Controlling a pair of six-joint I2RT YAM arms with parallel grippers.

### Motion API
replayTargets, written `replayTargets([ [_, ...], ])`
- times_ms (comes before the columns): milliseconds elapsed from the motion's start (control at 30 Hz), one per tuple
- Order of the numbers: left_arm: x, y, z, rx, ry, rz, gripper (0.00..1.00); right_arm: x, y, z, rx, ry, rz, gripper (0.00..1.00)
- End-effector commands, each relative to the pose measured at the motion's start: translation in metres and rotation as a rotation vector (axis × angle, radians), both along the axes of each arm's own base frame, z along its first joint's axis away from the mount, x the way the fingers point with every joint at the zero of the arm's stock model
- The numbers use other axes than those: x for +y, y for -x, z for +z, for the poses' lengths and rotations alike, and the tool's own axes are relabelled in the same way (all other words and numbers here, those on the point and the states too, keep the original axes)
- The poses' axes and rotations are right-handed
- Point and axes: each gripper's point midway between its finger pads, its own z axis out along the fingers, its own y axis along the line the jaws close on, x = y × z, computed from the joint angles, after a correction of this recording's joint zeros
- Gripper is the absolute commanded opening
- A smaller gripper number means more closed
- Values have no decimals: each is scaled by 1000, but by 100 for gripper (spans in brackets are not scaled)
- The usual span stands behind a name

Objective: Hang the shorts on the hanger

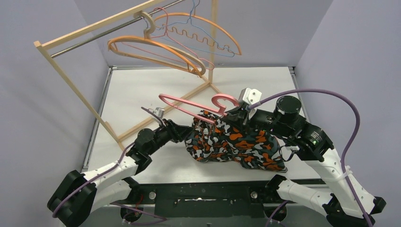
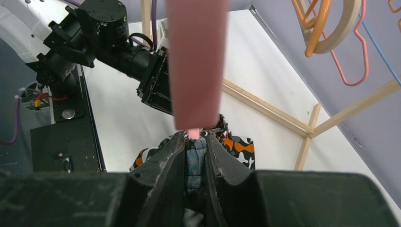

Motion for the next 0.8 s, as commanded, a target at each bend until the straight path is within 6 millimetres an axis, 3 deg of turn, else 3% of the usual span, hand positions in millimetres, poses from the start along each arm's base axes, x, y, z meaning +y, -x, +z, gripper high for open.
replayTargets([
  [0, -6, -14, 38, -132, 47, 27, 40, 8, 2, 27, -68, -89, 32, 0],
  [167, -5, -22, 38, -131, 32, 59, 42, 7, 4, 26, -61, -87, 34, 0],
  [367, -9, -16, 45, -142, 102, 27, 46, 8, 5, 24, -54, -85, 43, 0],
  [567, -13, -21, 38, -134, 83, 23, 44, 10, 8, 25, -48, -89, 61, 0],
  [700, -18, -27, 37, -142, 49, 18, 38, 9, 9, 24, -35, -88, 61, 0],
  [767, -19, -28, 36, -148, 31, 16, 27, 9, 10, 23, -26, -87, 58, 0],
])
